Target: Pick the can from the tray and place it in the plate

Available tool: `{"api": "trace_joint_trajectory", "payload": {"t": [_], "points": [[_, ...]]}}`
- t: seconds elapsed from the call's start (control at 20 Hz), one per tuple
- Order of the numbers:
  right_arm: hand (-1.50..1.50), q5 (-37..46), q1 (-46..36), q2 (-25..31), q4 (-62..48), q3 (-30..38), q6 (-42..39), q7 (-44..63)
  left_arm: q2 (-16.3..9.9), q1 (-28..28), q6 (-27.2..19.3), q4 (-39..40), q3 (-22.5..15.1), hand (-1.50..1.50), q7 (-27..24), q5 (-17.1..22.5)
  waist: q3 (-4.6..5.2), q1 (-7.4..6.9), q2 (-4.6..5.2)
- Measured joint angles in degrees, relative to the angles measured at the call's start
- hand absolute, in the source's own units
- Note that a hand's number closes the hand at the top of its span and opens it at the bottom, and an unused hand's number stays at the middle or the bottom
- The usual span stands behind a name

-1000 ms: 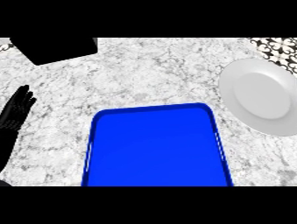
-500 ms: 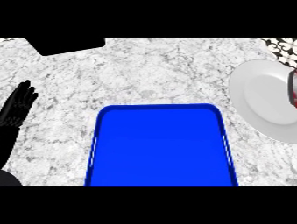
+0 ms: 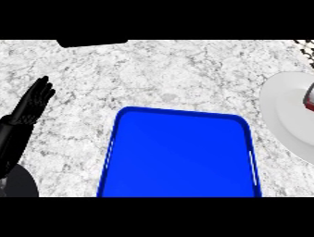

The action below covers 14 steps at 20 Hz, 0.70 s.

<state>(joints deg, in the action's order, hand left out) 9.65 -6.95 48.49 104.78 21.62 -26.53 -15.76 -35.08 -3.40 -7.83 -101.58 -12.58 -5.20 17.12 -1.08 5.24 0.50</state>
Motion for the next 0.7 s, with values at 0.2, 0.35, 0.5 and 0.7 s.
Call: {"api": "trace_joint_trajectory", "payload": {"t": [0.2, 0.35, 0.5, 0.7], "points": [[-1.5, 10.8, 6.1, -2.8, -8.9, -2.6, 6.4, -9.5, 0.7, -3.4, 0.9, 1.3, -1.8, 0.0, 0.7, -0.7, 0.1, -2.76, 0.29], [-1.5, 17.2, 7.0, -3.7, -18.6, -4.9, 11.3, -14.7, 1.3, -5.4, 1.0, 2.0, -3.4, 0.0, 1.3, -1.7, 0.12, -4.62, 0.28], [-1.5, 21.8, 4.7, -5.5, -29.1, -7.0, 16.6, -20.5, 1.8, -7.1, 1.8, 3.5, -4.3, 0.0, 1.4, -2.2, 0.15, -5.65, 0.1], [-1.5, 23.1, 0.0, -6.9, -42.2, -7.0, 21.2, -30.5, 1.7, -8.4, 2.2, 5.2, -5.2, 0.0, 1.6, -2.5, 0.12, -6.19, -0.18]]}}
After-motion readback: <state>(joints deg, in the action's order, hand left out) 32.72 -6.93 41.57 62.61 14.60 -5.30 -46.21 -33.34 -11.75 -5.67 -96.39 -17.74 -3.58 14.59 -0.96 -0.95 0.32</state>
